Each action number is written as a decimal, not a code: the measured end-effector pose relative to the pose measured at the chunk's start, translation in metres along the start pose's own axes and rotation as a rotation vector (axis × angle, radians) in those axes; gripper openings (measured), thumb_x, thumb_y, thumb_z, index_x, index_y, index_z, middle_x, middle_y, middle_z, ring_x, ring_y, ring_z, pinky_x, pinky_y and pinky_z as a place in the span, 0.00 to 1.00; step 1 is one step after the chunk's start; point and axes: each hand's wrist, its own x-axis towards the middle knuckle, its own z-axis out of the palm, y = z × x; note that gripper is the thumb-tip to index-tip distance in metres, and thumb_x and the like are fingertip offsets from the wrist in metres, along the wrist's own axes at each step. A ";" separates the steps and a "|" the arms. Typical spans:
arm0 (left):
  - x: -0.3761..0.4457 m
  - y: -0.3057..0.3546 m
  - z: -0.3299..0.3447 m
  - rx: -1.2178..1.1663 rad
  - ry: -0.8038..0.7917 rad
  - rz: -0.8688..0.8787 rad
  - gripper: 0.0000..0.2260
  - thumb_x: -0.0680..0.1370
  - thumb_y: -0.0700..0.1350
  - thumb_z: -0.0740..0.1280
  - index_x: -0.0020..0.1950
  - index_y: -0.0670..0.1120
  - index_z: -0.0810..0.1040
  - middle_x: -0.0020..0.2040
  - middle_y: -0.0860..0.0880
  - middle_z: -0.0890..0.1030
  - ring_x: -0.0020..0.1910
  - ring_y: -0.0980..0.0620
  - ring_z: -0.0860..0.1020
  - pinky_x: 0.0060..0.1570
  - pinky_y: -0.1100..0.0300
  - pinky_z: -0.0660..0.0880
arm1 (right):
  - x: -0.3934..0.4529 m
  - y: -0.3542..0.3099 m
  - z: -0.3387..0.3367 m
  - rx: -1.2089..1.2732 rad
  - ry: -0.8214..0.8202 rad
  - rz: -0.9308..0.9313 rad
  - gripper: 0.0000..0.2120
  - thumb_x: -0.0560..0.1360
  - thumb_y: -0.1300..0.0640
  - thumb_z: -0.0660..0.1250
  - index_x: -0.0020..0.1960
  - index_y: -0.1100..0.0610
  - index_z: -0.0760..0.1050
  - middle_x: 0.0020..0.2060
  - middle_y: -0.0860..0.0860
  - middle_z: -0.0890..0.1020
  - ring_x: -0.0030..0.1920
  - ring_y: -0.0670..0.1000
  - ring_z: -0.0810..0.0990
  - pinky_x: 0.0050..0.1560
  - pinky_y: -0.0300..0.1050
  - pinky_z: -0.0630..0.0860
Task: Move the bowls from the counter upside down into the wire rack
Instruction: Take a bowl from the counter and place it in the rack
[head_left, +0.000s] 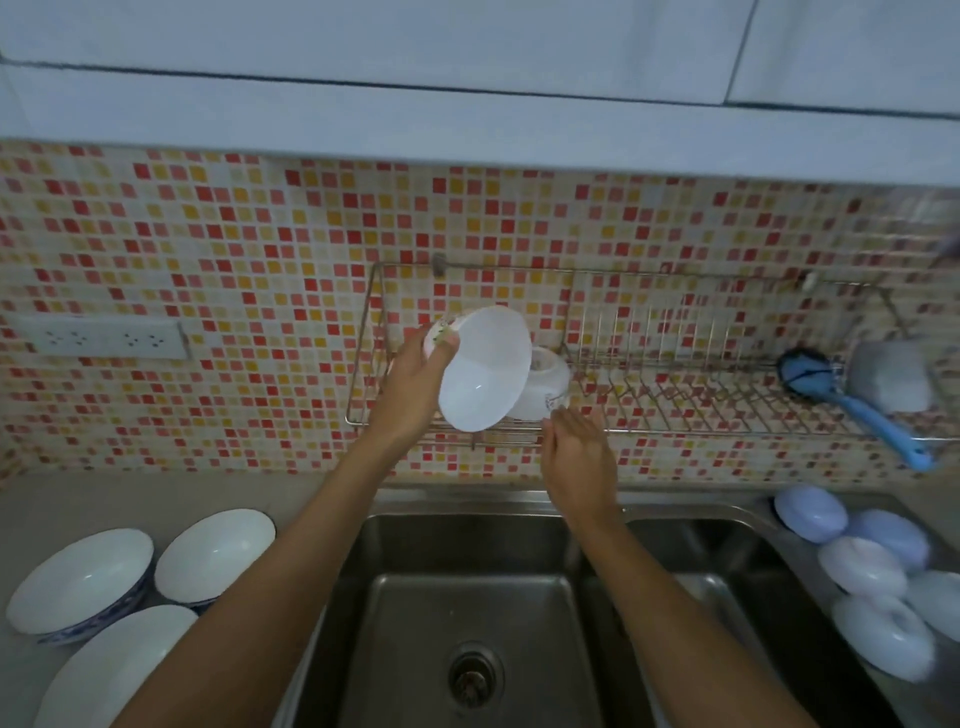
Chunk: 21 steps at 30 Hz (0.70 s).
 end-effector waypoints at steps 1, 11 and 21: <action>0.008 -0.001 0.008 0.050 -0.004 0.041 0.21 0.77 0.59 0.60 0.69 0.55 0.65 0.64 0.51 0.70 0.58 0.51 0.73 0.50 0.56 0.78 | -0.001 0.002 0.001 -0.015 0.009 -0.010 0.12 0.79 0.57 0.62 0.56 0.62 0.81 0.53 0.57 0.84 0.55 0.54 0.83 0.68 0.45 0.61; 0.065 -0.022 0.078 0.676 -0.230 0.595 0.34 0.70 0.53 0.73 0.72 0.47 0.65 0.71 0.46 0.67 0.70 0.46 0.64 0.71 0.41 0.58 | -0.005 0.007 0.010 -0.069 0.120 -0.101 0.18 0.80 0.54 0.56 0.59 0.64 0.79 0.56 0.58 0.82 0.61 0.54 0.80 0.70 0.51 0.62; 0.090 -0.053 0.088 0.949 -0.347 0.623 0.39 0.69 0.49 0.75 0.75 0.43 0.60 0.73 0.42 0.65 0.73 0.41 0.61 0.73 0.42 0.53 | -0.011 0.017 0.024 -0.002 0.255 -0.165 0.16 0.80 0.55 0.59 0.61 0.64 0.78 0.59 0.58 0.81 0.64 0.54 0.77 0.76 0.50 0.56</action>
